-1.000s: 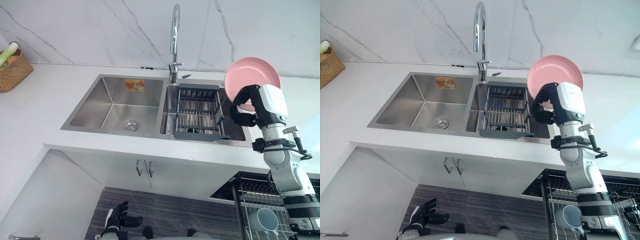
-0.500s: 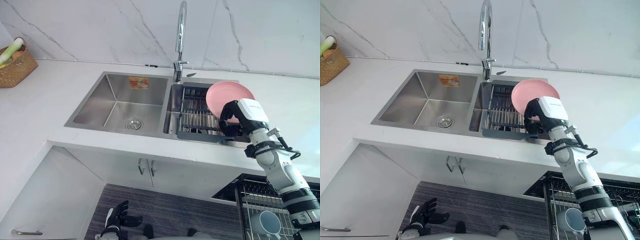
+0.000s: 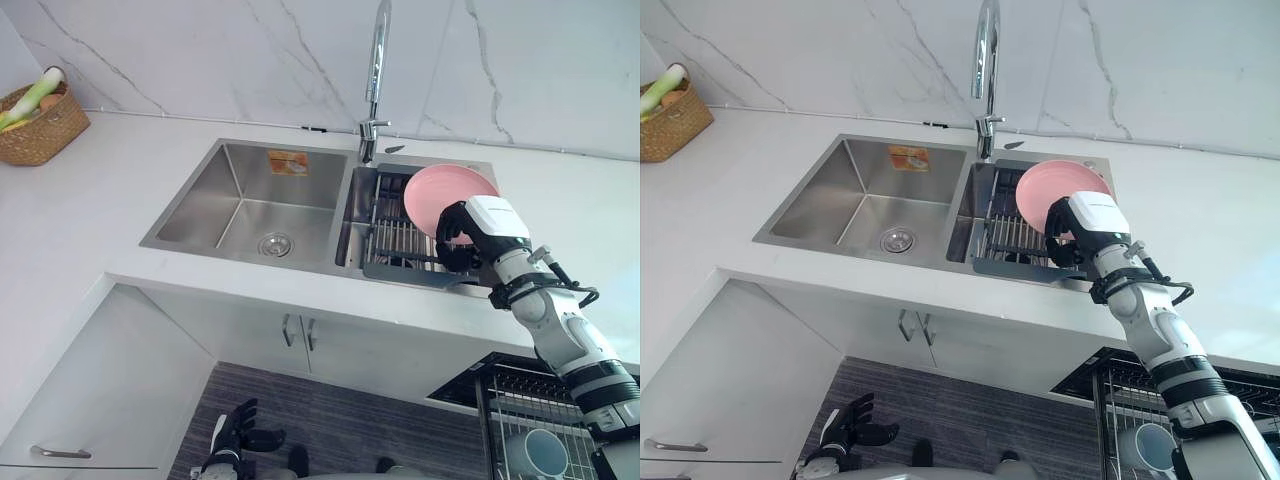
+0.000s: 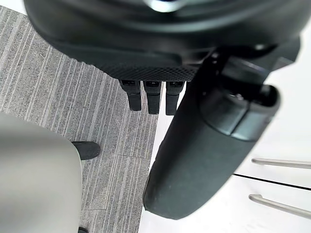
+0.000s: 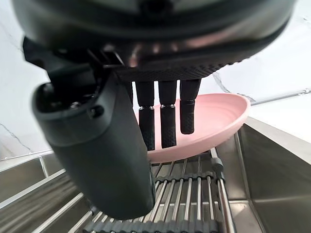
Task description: Walk over to the sink, pick up the cup, carry it to the dishwasher, place the cup inside the dishwasher, then close the dishwasher door
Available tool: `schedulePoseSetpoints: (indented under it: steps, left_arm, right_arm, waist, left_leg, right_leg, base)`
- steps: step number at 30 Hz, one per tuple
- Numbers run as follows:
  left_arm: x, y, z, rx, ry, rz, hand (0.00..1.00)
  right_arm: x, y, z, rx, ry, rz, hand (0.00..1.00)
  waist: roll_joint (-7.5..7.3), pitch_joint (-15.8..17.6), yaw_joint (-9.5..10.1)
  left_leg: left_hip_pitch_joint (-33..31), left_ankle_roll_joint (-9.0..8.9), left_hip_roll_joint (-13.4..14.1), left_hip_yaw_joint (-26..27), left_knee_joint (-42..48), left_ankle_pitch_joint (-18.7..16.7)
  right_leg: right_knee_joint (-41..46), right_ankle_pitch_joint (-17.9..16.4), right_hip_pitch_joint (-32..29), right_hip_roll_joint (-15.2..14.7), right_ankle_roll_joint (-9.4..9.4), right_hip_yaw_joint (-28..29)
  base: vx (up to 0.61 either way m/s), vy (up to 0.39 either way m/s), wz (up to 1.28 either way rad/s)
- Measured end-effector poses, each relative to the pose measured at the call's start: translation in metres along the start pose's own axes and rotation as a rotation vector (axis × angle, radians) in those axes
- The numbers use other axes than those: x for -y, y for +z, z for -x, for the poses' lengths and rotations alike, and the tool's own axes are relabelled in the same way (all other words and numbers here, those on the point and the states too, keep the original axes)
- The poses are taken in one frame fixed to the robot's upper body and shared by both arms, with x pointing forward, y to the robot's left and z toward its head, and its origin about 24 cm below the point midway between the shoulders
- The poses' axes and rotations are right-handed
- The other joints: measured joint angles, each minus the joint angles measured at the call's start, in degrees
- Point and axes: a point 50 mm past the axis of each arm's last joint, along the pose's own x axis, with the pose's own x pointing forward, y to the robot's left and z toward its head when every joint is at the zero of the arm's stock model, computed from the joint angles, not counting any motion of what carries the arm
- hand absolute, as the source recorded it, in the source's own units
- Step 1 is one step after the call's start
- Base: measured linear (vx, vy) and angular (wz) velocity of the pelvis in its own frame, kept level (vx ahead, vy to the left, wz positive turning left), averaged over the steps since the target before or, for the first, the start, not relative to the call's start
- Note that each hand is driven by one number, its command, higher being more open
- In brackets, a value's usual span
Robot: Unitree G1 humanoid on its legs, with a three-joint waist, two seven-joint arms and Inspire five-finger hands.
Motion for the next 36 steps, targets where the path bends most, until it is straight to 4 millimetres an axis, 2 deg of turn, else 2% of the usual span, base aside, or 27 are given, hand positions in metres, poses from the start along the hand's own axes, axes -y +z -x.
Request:
schedulePoseSetpoints:
  steps: [20, 25, 31, 36]
  left_arm:
    - [0.0, 0.001, 0.0, 0.012, 0.0, 0.003, 0.9]
    - [0.0, 0.002, 0.0, 0.01, 0.001, 0.004, 0.9]
    - [-0.001, 0.001, 0.0, -0.002, 0.005, 0.005, 0.9]
    - [-0.001, 0.0, 0.0, -0.01, 0.006, 0.005, 0.9]
  right_arm:
    - [-0.003, 0.001, -0.008, 0.011, 0.049, 0.037, 0.3]
    - [0.007, 0.009, -0.007, 0.043, -0.002, 0.022, 0.3]
    - [0.022, 0.019, 0.009, 0.082, -0.122, -0.056, 0.3]
    - [0.023, 0.022, 0.027, 0.082, -0.183, -0.131, 0.3]
  waist:
    - [-0.08, 0.17, 0.54]
    - [-0.02, 0.58, 0.22]
    - [-0.04, 0.59, -0.28]
    - [-0.03, 0.72, -1.03]
  left_leg:
    - [-0.19, 0.08, -0.24, -0.36, 0.0, 0.09]
    - [0.07, 0.02, -0.17, 0.06, 0.01, 0.05]
    - [1.51, -0.23, 0.11, 1.77, 0.02, -0.32]
    - [3.77, -0.62, 0.62, 3.86, 0.01, -0.92]
  right_leg:
    - [0.0, -0.12, 0.07, -0.26, 0.18, -0.47]
    - [0.07, -0.12, 0.06, -0.22, 0.18, 0.01]
    - [0.59, -0.12, 0.34, -0.06, 0.18, 1.94]
    - [1.25, -0.22, 1.32, 0.33, 0.04, 3.98]
  base:
    - [0.0, -0.002, 0.01]
    - [0.0, 0.0, -0.04]
    - [-0.02, -0.006, -0.16]
    - [-0.06, -0.008, -0.23]
